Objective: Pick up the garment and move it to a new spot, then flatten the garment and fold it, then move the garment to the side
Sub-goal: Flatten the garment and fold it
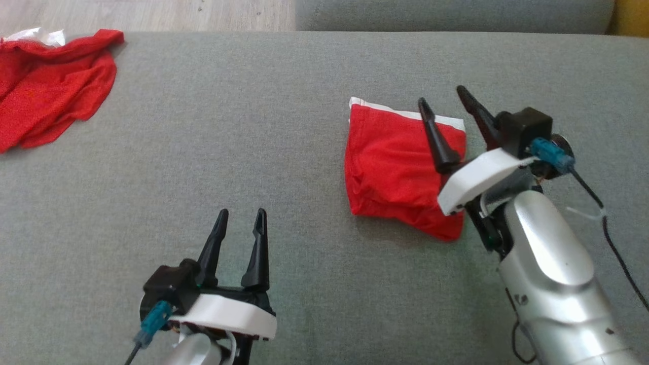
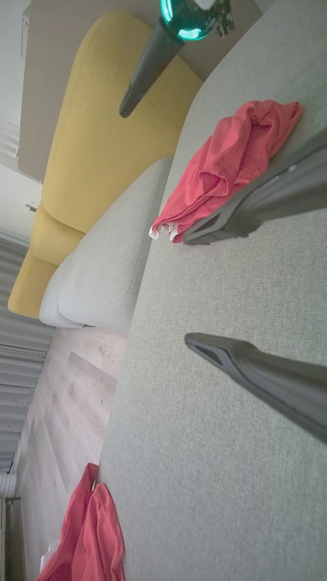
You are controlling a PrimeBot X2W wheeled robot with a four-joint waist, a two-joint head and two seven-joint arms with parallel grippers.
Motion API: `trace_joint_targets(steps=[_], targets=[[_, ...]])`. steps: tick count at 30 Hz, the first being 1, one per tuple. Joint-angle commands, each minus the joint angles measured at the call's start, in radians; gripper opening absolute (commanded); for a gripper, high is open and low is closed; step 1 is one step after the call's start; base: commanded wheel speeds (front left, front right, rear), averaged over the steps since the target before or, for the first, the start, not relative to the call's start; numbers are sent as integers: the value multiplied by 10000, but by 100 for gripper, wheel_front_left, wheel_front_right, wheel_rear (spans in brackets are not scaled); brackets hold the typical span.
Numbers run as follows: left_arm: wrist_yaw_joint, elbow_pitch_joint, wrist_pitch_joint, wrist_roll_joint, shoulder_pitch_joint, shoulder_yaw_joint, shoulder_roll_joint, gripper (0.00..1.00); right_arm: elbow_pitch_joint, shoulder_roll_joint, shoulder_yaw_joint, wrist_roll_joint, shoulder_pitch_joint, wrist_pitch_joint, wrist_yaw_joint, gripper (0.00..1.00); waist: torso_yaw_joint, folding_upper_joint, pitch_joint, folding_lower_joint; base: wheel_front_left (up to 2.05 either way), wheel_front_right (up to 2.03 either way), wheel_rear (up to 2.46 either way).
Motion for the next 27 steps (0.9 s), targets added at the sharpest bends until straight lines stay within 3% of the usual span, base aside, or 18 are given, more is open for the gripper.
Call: trace_joint_targets(steps=[1,9,11,14,27], targets=[[-22,-217,-97,110,-465,310,51,100,-354,134,19,-199,27,-162,-7,100,-1,0,2,0,0,0,0],[-55,-154,-90,138,-506,226,56,100,-313,83,-162,-1033,590,-384,-7,100,70,0,0,0,0,0,0],[-72,-139,-90,139,-516,200,45,100,-126,71,91,-1237,668,-504,-7,53,122,0,8,0,0,0,0],[-104,-109,-87,143,-529,149,20,100,360,89,641,-1334,711,-614,-7,2,231,0,16,0,0,0,0],[-118,17,-80,97,-475,106,16,100,2740,188,3233,-808,313,-1011,-7,0,697,0,-69,0,0,0,0]])
